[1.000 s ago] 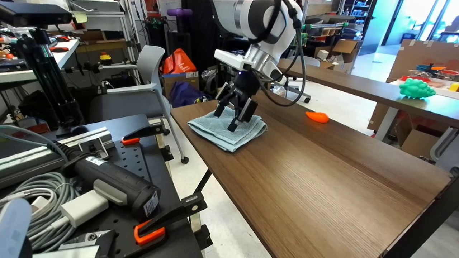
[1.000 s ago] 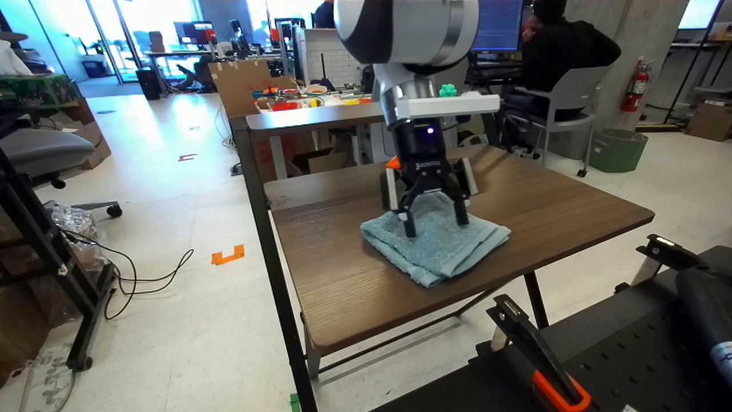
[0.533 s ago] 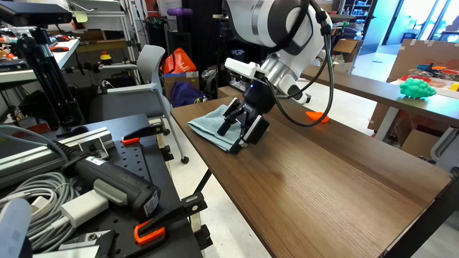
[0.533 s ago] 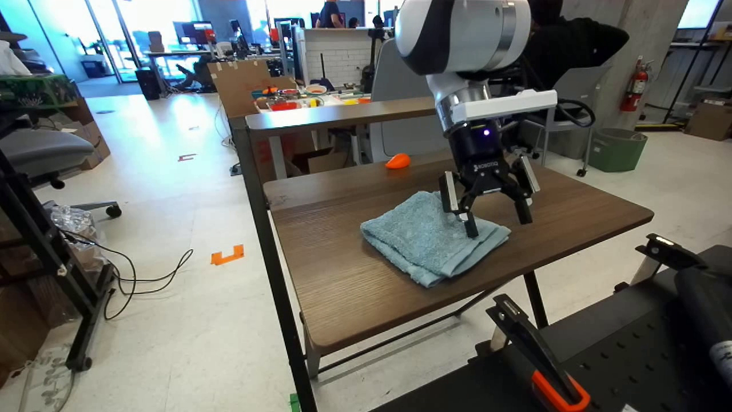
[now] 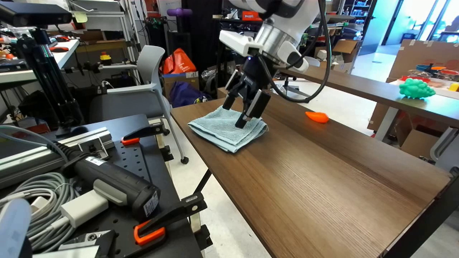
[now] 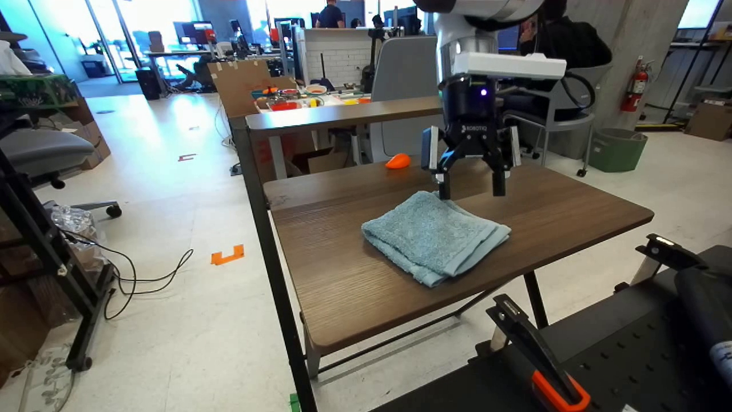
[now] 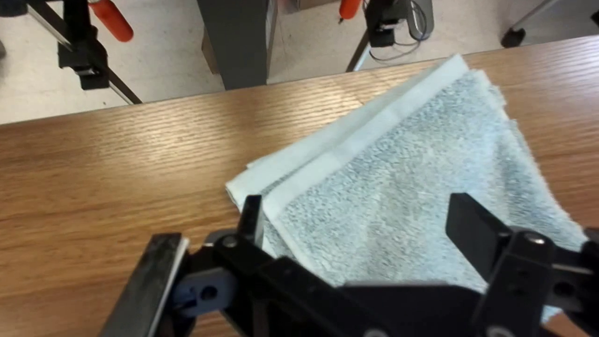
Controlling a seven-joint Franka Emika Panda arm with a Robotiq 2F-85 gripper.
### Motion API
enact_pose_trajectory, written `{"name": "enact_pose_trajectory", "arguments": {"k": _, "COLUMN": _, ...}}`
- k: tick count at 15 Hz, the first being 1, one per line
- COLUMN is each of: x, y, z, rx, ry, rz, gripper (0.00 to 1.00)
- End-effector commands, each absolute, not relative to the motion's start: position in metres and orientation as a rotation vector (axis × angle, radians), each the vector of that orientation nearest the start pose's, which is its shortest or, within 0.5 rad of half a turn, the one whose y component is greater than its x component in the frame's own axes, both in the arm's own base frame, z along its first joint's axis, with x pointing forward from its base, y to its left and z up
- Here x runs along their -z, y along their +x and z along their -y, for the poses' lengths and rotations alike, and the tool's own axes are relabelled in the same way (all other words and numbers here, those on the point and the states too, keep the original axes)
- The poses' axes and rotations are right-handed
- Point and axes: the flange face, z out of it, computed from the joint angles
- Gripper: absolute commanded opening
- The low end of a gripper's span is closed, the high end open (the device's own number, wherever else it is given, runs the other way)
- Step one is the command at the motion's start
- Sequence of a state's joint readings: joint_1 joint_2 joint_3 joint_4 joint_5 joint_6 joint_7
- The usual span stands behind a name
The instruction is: Use the towel to wipe the tabletop
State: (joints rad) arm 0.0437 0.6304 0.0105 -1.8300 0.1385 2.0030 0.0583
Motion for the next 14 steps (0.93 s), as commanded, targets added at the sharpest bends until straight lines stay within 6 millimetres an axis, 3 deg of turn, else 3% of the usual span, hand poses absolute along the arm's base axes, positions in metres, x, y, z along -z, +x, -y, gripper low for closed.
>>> {"name": "enact_pose_trajectory", "arguments": {"k": 1, "x": -0.187, "y": 0.577, "z": -0.055, "rx": -0.424, "ry": -2.941, "rz": -0.11, "gripper": 1.0}}
{"name": "enact_pose_trajectory", "arguments": {"k": 3, "x": -0.174, "y": 0.588, "z": -0.072, "rx": -0.29, "ry": -2.979, "rz": -0.111, "gripper": 1.0}}
{"name": "enact_pose_trajectory", "arguments": {"k": 6, "x": -0.136, "y": 0.604, "z": -0.092, "rx": -0.147, "ry": -3.048, "rz": -0.154, "gripper": 1.0}}
{"name": "enact_pose_trajectory", "arguments": {"k": 11, "x": -0.072, "y": 0.595, "z": -0.12, "rx": -0.19, "ry": -3.159, "rz": -0.213, "gripper": 1.0}}
{"name": "enact_pose_trajectory", "arguments": {"k": 12, "x": -0.091, "y": 0.592, "z": -0.114, "rx": -0.179, "ry": -3.119, "rz": -0.186, "gripper": 1.0}}
{"name": "enact_pose_trajectory", "arguments": {"k": 14, "x": -0.085, "y": 0.594, "z": -0.12, "rx": -0.181, "ry": -3.137, "rz": -0.2, "gripper": 1.0}}
